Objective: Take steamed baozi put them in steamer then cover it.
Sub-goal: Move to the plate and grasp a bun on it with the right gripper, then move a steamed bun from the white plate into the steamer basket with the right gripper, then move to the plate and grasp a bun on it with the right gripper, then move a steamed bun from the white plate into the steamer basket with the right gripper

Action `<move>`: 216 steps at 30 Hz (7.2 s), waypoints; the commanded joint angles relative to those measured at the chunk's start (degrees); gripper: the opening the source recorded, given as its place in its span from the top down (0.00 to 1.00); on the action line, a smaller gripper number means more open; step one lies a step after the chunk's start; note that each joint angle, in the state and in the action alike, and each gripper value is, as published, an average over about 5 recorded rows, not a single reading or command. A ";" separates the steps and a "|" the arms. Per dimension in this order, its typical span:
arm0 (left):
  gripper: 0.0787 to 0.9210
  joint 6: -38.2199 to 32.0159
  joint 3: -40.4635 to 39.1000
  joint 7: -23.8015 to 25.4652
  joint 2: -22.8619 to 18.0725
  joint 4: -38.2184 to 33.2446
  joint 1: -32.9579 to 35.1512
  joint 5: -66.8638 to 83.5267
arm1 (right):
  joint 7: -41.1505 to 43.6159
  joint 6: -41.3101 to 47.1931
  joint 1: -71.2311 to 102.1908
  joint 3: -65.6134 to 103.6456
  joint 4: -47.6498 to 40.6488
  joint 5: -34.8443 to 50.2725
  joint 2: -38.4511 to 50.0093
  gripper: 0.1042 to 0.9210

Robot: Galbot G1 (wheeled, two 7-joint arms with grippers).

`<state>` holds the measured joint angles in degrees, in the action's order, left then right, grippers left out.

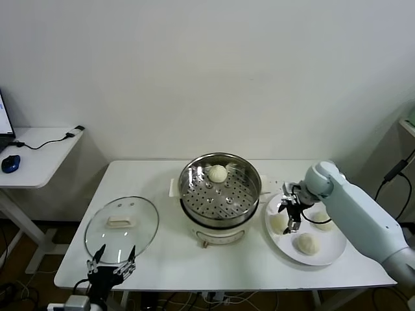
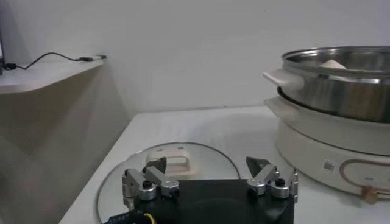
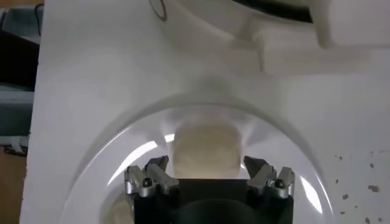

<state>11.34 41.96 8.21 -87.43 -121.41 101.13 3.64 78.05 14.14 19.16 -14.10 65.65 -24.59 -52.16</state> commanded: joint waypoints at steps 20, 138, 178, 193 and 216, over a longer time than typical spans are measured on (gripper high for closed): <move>0.12 -0.18 -0.87 -0.06 -0.15 -0.19 0.30 -0.23 | -0.53 0.17 -0.31 1.00 0.43 0.74 0.44 0.27; 0.12 2.80 -0.93 2.31 -0.15 -5.87 0.60 3.85 | 5.17 2.48 5.07 4.52 23.79 9.71 24.67 0.12; 0.12 2.54 -0.29 2.06 -0.30 -5.33 1.86 2.76 | 1.84 -1.31 11.74 6.62 11.65 0.70 11.24 0.12; 0.12 2.52 -0.33 2.03 -0.29 -5.11 1.73 2.88 | 0.47 -1.23 12.26 6.93 11.40 -0.34 11.18 0.13; 0.12 2.15 -0.57 0.92 0.13 -5.24 -0.11 1.85 | 4.69 4.32 -30.29 -14.78 11.09 19.20 14.01 0.34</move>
<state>13.62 41.16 9.67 -87.36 -126.63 101.56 6.16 80.70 15.96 16.39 -13.03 78.64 -16.47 -37.54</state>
